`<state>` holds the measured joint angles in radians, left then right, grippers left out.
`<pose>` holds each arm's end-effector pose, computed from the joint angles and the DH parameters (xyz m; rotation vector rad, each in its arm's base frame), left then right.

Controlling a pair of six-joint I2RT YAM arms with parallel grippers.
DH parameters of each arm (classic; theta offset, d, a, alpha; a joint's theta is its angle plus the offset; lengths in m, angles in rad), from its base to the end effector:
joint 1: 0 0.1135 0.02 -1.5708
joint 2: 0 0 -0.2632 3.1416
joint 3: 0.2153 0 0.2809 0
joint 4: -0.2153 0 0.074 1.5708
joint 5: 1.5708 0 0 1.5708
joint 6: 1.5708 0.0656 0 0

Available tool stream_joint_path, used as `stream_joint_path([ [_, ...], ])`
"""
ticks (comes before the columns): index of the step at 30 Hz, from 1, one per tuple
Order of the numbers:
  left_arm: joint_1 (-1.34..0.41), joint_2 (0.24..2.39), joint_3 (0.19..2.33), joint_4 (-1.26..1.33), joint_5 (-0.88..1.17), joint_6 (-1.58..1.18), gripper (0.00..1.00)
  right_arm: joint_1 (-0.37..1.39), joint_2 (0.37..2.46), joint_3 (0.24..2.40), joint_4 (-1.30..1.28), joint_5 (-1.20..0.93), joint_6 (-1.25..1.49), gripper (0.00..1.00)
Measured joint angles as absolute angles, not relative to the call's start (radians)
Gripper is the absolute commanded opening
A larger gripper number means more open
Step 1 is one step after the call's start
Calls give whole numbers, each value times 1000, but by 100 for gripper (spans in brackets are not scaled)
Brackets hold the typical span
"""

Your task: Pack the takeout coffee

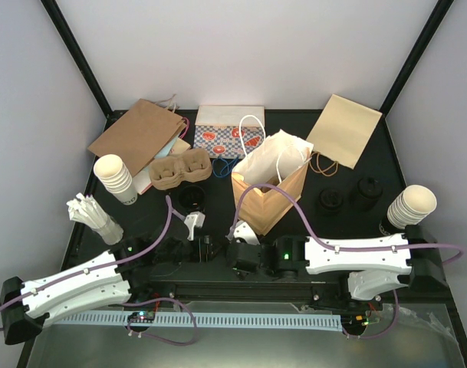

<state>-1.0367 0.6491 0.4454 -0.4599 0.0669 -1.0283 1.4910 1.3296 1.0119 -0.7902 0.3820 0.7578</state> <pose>0.0986 -0.1753 0.1900 0.0516 2.5128 -1.0950 0.0480 0.2939 0.2197 -0.8161 2.4539 0.3335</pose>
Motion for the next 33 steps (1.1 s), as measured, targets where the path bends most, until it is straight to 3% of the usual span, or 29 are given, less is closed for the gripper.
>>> stream_joint_path([
  [33,-1000,630,433,-454,136,-1031,54,1472,1417,1034,-765,383,715,67],
])
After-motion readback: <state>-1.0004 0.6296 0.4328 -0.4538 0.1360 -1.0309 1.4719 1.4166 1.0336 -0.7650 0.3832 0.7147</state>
